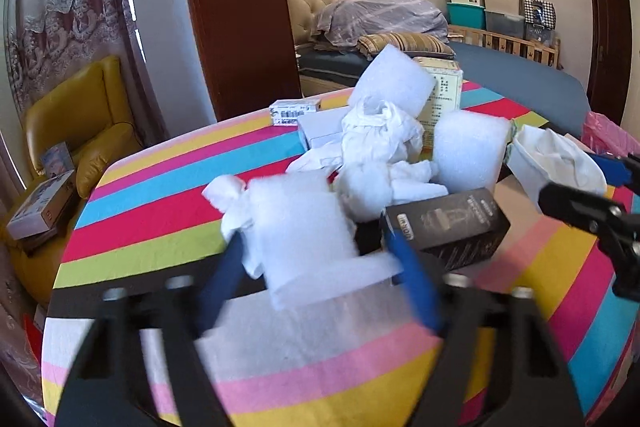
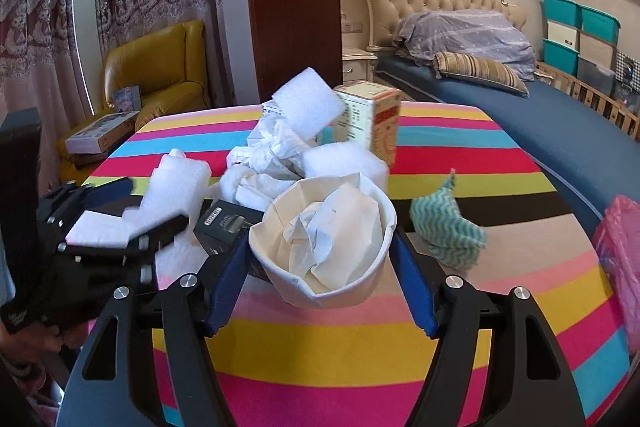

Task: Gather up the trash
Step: 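Grasp the white paper cup with the right gripper while the left grasps a foam sheet, then carry cup and foam sheet to the pink bin and release both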

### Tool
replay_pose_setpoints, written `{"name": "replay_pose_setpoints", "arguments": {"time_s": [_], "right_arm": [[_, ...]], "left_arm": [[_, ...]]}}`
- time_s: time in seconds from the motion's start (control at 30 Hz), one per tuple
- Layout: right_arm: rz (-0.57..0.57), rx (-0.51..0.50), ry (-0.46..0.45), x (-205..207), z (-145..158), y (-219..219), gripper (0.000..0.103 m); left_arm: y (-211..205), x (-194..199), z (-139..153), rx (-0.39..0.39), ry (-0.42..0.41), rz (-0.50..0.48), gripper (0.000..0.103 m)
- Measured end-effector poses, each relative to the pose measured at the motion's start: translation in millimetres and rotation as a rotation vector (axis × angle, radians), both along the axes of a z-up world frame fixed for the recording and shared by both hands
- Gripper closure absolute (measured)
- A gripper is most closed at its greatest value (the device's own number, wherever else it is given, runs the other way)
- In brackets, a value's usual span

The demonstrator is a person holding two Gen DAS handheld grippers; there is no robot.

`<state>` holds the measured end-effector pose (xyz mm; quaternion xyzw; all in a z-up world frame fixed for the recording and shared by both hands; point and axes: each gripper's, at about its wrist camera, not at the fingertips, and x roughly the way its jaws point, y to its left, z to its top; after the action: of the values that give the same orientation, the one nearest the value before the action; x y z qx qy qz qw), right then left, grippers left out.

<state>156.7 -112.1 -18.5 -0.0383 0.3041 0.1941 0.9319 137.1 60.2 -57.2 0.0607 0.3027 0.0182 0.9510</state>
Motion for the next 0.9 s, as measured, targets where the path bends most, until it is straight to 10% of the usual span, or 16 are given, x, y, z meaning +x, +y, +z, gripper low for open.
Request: {"name": "replay_pose_setpoints", "arguments": {"time_s": [0.9], "right_arm": [[-0.124,0.102,-0.039,-6.1,3.0,-74.7,0.037]], "left_arm": [[-61.2,-18.1,36.1,0.023,-0.137,-0.164,0.065]]}}
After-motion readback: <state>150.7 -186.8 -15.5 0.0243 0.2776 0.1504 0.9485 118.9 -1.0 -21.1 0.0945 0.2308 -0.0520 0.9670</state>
